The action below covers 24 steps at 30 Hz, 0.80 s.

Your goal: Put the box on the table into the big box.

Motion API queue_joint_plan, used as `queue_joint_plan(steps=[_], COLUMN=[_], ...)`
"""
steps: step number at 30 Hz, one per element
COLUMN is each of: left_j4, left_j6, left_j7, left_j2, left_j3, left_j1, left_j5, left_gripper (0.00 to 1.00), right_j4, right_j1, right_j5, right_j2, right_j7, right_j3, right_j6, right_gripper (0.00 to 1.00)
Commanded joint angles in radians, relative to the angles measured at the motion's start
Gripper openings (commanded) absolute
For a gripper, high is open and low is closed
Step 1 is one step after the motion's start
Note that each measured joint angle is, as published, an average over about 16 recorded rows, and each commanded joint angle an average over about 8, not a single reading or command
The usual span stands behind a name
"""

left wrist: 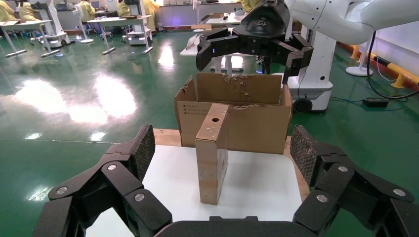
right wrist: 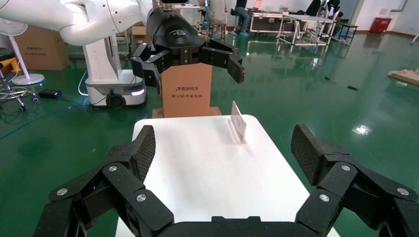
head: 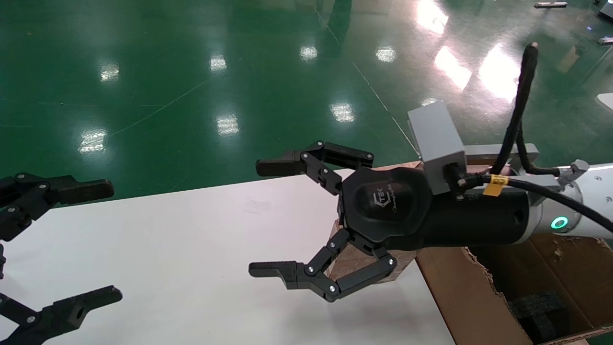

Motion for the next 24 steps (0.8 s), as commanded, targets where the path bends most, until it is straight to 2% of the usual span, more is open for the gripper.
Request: queue_joint_plan(steps=[1,15,20,21,22,23,24], left_j4=[0.0,0.0,0.0,0.0,0.0,0.0,0.0], left_j6=[0.0,0.0,0.0,0.0,0.0,0.0,0.0], left_j7=[0.0,0.0,0.0,0.0,0.0,0.0,0.0], left_j2=[0.0,0.0,0.0,0.0,0.0,0.0,0.0], left_j3=[0.0,0.0,0.0,0.0,0.0,0.0,0.0], left_j1=[0.0,0.0,0.0,0.0,0.0,0.0,0.0], left_j5=[0.0,0.0,0.0,0.0,0.0,0.0,0.0], left_gripper=[1.0,1.0,1.0,0.97,0.9,0.82,0.69], right_j4=[0.0,0.0,-0.002,-0.005,-0.009,-0.015,-0.023], right_j1=[0.0,0.0,0.005,0.008,0.011,0.015,0.019], right_j5=[0.0,-0.003,-0.042,-0.053,-0.066,-0.079,-0.091], right_j2=[0.0,0.001,0.019,0.025,0.031,0.037,0.043], right_j7=[0.0,0.001,-0.003,-0.005,-0.008,-0.012,-0.017], right_j3=[0.0,0.0,-0.01,-0.013,-0.015,-0.017,-0.019], right_j6=[0.0,0.0,-0.002,-0.002,-0.003,-0.005,-0.007], right_gripper=[1.0,1.0,1.0,1.0,1.0,1.0,1.0])
